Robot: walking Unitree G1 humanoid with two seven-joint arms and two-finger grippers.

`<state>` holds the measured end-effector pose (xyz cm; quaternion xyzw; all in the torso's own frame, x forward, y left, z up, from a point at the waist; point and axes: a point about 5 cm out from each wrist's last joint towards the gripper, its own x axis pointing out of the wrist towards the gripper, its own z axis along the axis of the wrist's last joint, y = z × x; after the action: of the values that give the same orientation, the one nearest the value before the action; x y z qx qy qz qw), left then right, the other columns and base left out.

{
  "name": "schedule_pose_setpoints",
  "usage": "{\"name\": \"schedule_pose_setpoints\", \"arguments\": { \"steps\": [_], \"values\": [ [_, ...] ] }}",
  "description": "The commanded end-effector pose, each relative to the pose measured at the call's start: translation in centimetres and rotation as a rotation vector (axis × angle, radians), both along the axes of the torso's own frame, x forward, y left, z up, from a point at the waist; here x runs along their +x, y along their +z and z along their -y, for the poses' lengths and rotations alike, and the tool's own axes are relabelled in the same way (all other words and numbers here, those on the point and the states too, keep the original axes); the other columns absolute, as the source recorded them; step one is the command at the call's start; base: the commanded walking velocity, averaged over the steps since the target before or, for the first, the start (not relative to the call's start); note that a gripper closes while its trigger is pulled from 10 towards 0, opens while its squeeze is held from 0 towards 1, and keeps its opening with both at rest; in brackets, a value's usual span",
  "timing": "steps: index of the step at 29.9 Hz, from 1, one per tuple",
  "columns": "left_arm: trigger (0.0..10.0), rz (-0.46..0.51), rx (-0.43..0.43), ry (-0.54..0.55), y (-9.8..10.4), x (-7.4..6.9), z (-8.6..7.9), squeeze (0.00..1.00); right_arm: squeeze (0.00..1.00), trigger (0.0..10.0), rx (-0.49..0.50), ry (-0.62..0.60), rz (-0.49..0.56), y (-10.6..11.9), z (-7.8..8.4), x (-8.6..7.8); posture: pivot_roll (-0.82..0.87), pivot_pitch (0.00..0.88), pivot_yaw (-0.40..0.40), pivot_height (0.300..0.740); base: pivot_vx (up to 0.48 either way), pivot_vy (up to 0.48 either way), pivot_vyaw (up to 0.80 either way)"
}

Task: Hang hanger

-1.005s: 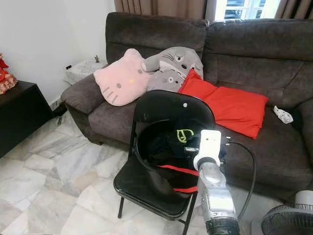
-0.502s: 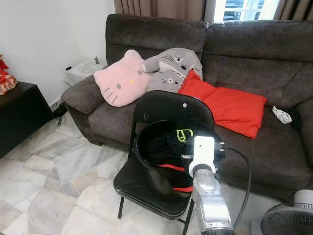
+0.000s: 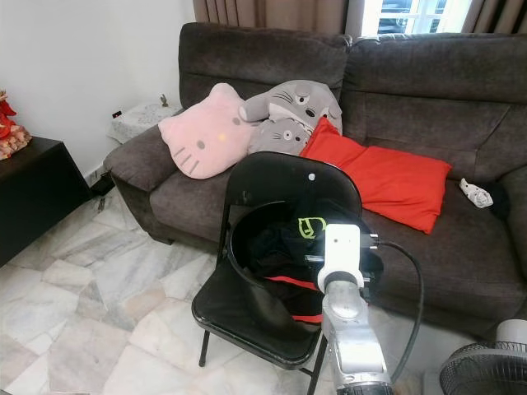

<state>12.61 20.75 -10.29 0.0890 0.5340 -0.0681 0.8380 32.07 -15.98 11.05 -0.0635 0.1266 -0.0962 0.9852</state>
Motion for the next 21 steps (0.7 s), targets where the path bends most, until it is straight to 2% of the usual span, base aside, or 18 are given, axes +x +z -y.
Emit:
{"name": "schedule_pose_setpoints", "arguments": {
  "steps": [1,8,9,10,16,17,18,21],
  "values": [
    [10.0,-0.017,0.013,0.006,0.0,-0.2,-0.6,0.0,0.0,10.0,0.029,-0.019,-0.031,-0.6,0.1,-0.1,-0.08,0.0,0.106,0.74,0.0,0.0,0.0],
    [10.0,-0.017,0.014,0.003,0.0,-0.2,-0.6,0.0,0.0,10.0,0.164,-0.083,-0.056,-1.3,0.5,-0.5,-0.08,0.0,0.109,0.74,0.0,0.0,0.0],
    [10.0,-0.017,0.014,0.003,0.0,-0.2,-0.6,0.0,0.69,10.0,0.17,-0.087,-0.056,-1.4,0.5,-0.6,-0.08,0.0,0.109,0.74,0.0,0.0,0.0],
    [10.0,-0.017,0.014,0.002,0.0,-0.2,-0.6,0.0,1.0,10.0,0.178,-0.091,-0.056,-1.4,0.5,-0.6,-0.08,0.0,0.109,0.74,0.0,0.0,0.0],
    [10.0,-0.016,0.014,0.0,0.0,-0.2,-0.6,0.0,1.0,10.0,0.221,-0.108,-0.072,-1.9,0.5,-0.6,-0.08,0.0,0.11,0.74,0.0,0.0,0.0],
    [10.0,-0.016,0.014,0.0,0.0,-0.2,-0.6,0.0,0.1,10.0,0.231,-0.115,-0.08,-2.1,0.6,-0.5,-0.08,0.0,0.111,0.74,0.0,0.0,0.0],
    [10.0,-0.016,0.014,0.0,0.0,-0.2,-0.6,0.0,0.0,10.0,0.23,-0.118,-0.082,-2.2,0.7,-0.5,-0.08,0.0,0.111,0.74,0.0,0.0,0.0],
    [10.0,-0.017,0.015,0.0,0.0,-0.2,-0.6,0.0,0.0,10.0,0.238,-0.141,-0.087,-2.3,1.1,-0.5,-0.08,0.0,0.113,0.74,0.0,0.0,0.0]
  ]
}}
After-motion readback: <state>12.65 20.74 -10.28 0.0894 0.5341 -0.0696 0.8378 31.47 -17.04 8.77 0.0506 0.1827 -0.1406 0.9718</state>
